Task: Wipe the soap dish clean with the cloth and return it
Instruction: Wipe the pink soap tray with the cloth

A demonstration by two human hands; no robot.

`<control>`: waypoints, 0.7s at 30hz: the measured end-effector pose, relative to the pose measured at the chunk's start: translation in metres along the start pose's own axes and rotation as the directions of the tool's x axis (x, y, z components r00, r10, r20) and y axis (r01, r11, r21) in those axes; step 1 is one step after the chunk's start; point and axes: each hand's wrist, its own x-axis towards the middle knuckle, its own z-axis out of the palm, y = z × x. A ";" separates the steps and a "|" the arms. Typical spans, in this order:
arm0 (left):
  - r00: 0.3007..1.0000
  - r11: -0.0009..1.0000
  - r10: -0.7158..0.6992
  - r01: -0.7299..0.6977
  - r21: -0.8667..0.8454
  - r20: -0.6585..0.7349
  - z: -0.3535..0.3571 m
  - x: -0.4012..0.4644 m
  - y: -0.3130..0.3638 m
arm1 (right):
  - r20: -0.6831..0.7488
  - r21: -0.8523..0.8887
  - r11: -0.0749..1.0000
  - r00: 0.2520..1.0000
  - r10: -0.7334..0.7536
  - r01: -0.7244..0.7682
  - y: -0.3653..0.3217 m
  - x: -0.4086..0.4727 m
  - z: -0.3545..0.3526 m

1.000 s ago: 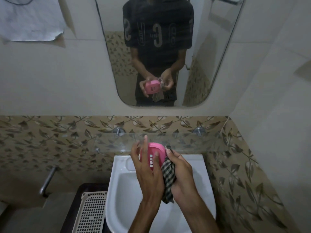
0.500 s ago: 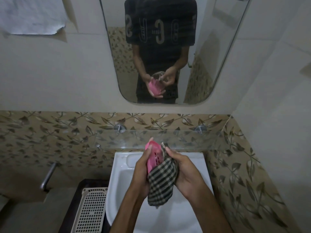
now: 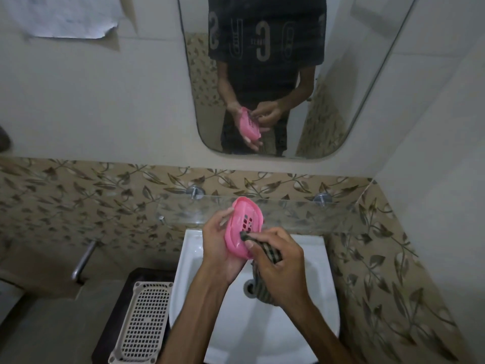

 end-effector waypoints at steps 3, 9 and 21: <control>0.994 0.993 0.101 -0.099 -0.059 0.034 0.006 -0.003 -0.007 | -0.088 0.166 0.974 0.982 0.167 -0.151 0.001 0.003 0.005; 0.966 0.964 0.229 -0.208 -0.165 0.117 0.008 -0.006 -0.016 | -0.112 0.391 0.892 0.950 0.290 -0.226 -0.016 0.008 0.009; 0.998 0.997 0.000 0.005 -0.077 0.061 0.004 -0.002 0.014 | 0.122 -0.229 0.952 0.976 -0.180 0.204 -0.001 0.036 -0.020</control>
